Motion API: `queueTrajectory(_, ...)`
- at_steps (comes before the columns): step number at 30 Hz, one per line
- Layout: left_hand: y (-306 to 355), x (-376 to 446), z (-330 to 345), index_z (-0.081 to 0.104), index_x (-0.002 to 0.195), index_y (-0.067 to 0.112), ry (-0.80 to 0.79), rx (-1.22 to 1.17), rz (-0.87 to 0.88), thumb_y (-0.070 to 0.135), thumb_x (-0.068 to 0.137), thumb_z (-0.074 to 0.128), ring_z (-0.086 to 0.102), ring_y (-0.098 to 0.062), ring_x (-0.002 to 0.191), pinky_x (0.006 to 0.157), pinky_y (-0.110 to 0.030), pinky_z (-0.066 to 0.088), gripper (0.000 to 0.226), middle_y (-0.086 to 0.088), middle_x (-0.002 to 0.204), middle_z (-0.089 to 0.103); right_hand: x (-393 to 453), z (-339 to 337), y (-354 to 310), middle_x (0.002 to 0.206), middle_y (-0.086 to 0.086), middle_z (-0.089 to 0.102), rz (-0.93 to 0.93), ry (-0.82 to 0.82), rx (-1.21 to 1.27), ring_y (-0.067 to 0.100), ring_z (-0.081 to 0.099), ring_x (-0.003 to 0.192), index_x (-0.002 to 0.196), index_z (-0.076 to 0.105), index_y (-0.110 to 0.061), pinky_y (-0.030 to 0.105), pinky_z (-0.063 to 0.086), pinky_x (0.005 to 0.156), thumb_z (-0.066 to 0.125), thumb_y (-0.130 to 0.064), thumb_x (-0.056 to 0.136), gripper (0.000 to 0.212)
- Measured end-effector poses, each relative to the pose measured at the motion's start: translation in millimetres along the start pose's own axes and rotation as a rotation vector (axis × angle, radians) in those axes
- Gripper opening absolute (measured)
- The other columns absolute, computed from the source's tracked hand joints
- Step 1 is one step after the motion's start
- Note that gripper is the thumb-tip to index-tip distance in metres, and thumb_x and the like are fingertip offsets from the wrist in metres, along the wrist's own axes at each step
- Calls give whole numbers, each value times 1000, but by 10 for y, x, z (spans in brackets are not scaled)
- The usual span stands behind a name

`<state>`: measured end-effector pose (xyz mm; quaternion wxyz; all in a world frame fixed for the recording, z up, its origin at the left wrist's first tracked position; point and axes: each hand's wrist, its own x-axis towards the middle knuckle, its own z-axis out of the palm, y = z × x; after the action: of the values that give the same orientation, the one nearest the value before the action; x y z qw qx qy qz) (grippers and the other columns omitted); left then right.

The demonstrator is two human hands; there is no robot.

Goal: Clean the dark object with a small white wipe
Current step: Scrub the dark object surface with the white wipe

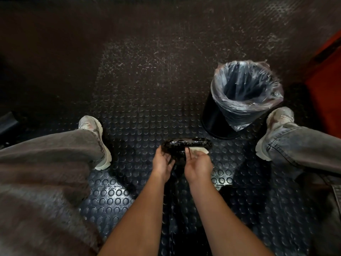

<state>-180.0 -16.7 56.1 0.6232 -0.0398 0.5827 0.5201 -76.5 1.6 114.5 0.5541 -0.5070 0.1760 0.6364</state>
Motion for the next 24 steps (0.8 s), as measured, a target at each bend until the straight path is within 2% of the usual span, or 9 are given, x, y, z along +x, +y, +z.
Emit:
queueTrajectory(2, -1, 6, -9, 60, 134, 15, -1, 14, 1, 44, 106, 35, 60, -19, 123, 112, -40, 42, 47, -5, 127, 69, 9, 64, 63, 128, 25, 55, 49, -38, -26, 30, 61, 111, 140, 43, 4, 43, 51, 103, 41, 15, 95, 46)
queueTrajectory(3, -2, 9, -13, 62, 132, 15, -3, 22, -2, 45, 106, 35, 62, -20, 121, 110, -40, 44, 48, -5, 125, 70, 2, 82, 104, 129, 25, 55, 76, -58, -37, 31, 59, 116, 145, 40, 2, 45, 51, 102, 41, 15, 95, 51)
queueTrajectory(5, 11, -2, -11, 65, 128, 13, -14, 25, -17, 45, 106, 34, 66, -22, 117, 106, -39, 49, 50, -7, 121, 73, -40, 75, 169, 129, 24, 56, 110, -92, -88, 36, 57, 123, 139, 46, 0, 50, 49, 105, 39, 17, 95, 47)
queueTrajectory(7, 10, 0, -9, 66, 126, 11, -7, 17, -24, 45, 106, 34, 67, -21, 113, 100, -36, 53, 50, -7, 121, 72, -102, 27, 177, 123, 24, 58, 117, -116, -156, 39, 58, 119, 126, 53, 2, 51, 50, 104, 39, 17, 94, 38)
queueTrajectory(11, -7, 30, -15, 61, 134, 13, 0, -8, -19, 45, 105, 39, 61, -21, 122, 112, -42, 43, 48, -8, 129, 68, -139, -79, 85, 110, 21, 59, -6, -3, -181, 33, 62, 96, 96, 56, 2, 41, 56, 88, 42, 17, 92, 21)
queueTrajectory(13, -16, 40, -14, 59, 136, 14, 9, 8, -16, 46, 105, 39, 59, -19, 123, 114, -42, 41, 48, -7, 131, 66, -86, -111, 33, 117, 25, 56, -58, 28, -90, 33, 62, 97, 97, 56, 2, 41, 56, 89, 43, 18, 91, 21)
queueTrajectory(16, -3, 19, -8, 59, 135, 15, 7, 9, -8, 45, 106, 39, 58, -17, 122, 114, -41, 40, 47, -5, 130, 66, -9, -69, -1, 124, 27, 53, -14, -17, 7, 32, 61, 105, 106, 54, 5, 41, 54, 97, 45, 16, 95, 18)
queueTrajectory(19, -8, 32, -11, 63, 131, 15, 2, 12, -6, 45, 105, 38, 61, -18, 121, 113, -40, 42, 46, -4, 126, 70, 13, 57, 53, 123, 24, 56, 56, -71, -27, 29, 62, 105, 123, 51, 7, 39, 53, 93, 43, 16, 95, 31)
queueTrajectory(24, 3, 30, -21, 68, 124, 10, 6, -6, -35, 45, 105, 39, 69, -22, 109, 98, -38, 55, 49, -7, 115, 75, -148, 36, 169, 120, 24, 62, 139, -178, -175, 37, 62, 113, 113, 58, 2, 49, 51, 103, 37, 19, 93, 34)
